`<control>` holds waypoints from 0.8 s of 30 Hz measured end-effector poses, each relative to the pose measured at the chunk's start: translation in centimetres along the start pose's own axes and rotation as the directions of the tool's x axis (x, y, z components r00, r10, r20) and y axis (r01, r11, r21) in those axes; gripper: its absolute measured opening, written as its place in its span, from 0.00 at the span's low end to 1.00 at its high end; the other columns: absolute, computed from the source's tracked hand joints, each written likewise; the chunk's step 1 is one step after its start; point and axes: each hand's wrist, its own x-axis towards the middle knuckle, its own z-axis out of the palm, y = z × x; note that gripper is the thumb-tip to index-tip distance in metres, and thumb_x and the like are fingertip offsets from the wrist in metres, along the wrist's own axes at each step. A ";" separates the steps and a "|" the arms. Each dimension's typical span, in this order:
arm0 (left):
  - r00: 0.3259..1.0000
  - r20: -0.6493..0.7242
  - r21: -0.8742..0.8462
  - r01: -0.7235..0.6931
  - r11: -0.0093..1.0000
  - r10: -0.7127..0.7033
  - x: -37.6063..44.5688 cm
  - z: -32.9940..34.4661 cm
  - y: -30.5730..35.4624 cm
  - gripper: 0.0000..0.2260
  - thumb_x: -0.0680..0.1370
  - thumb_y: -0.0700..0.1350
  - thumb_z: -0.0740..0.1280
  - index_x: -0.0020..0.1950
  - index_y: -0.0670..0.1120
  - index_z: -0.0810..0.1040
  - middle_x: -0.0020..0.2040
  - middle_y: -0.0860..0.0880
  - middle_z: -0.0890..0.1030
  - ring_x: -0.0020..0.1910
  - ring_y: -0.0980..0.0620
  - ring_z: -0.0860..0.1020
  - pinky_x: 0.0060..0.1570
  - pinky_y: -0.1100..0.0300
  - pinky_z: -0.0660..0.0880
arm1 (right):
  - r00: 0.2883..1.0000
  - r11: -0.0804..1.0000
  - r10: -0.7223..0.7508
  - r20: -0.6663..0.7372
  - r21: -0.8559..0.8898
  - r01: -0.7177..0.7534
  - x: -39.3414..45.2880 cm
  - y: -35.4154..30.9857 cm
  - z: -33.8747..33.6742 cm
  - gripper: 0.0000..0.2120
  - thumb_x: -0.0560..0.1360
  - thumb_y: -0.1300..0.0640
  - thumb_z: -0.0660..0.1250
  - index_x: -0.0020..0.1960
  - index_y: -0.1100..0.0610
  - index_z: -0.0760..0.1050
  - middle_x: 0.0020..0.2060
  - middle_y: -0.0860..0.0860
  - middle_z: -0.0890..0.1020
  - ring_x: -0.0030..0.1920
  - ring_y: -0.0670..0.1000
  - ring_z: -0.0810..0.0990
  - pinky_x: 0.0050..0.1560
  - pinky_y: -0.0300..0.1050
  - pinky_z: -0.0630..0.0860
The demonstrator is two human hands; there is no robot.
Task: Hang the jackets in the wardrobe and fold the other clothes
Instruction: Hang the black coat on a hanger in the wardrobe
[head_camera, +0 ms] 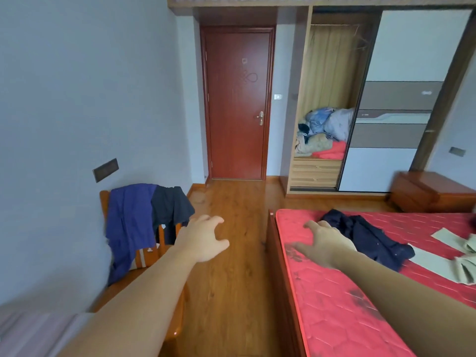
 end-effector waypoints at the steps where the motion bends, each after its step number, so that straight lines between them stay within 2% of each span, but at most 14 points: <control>1: 1.000 0.012 -0.002 -0.007 1.000 0.007 1.8 0.4 -0.4 0.28 0.76 0.58 0.64 0.75 0.57 0.64 0.76 0.52 0.64 0.72 0.47 0.64 0.65 0.48 0.68 | 1.000 1.000 0.008 0.000 0.008 -0.008 1.6 0.1 0.4 0.36 0.72 0.30 0.60 0.74 0.47 0.61 0.69 0.50 0.67 0.66 0.56 0.70 0.58 0.56 0.75; 5: 0.999 0.029 0.031 -0.043 0.999 0.042 10.5 1.9 -1.4 0.27 0.75 0.58 0.63 0.75 0.58 0.64 0.75 0.54 0.65 0.71 0.48 0.66 0.63 0.49 0.71 | 0.999 0.996 0.037 0.001 0.081 -0.037 9.9 0.3 2.2 0.34 0.73 0.33 0.61 0.74 0.48 0.62 0.69 0.51 0.68 0.65 0.57 0.71 0.55 0.54 0.77; 9: 0.998 0.055 0.031 -0.041 0.999 0.040 21.1 2.8 -1.8 0.27 0.76 0.58 0.63 0.74 0.58 0.64 0.75 0.53 0.65 0.71 0.48 0.66 0.64 0.48 0.72 | 0.999 0.989 0.036 0.032 0.143 -0.040 20.2 0.4 3.0 0.35 0.73 0.34 0.62 0.75 0.48 0.60 0.70 0.53 0.67 0.66 0.58 0.72 0.59 0.55 0.75; 13: 0.995 0.085 0.045 -0.051 0.998 0.047 30.7 3.4 -1.2 0.27 0.76 0.58 0.63 0.75 0.58 0.64 0.76 0.52 0.65 0.72 0.47 0.65 0.68 0.45 0.68 | 0.998 0.988 0.045 0.034 0.146 -0.049 29.1 0.7 2.1 0.34 0.74 0.35 0.62 0.74 0.49 0.61 0.70 0.53 0.67 0.66 0.58 0.71 0.59 0.54 0.75; 24: 0.982 0.113 0.039 -0.154 0.987 0.149 55.9 5.5 -0.7 0.26 0.77 0.59 0.64 0.75 0.59 0.64 0.76 0.53 0.64 0.74 0.47 0.65 0.69 0.45 0.69 | 0.995 0.987 0.095 -0.008 0.128 -0.093 51.1 0.4 0.9 0.34 0.73 0.34 0.62 0.74 0.48 0.62 0.70 0.51 0.67 0.67 0.56 0.70 0.60 0.54 0.74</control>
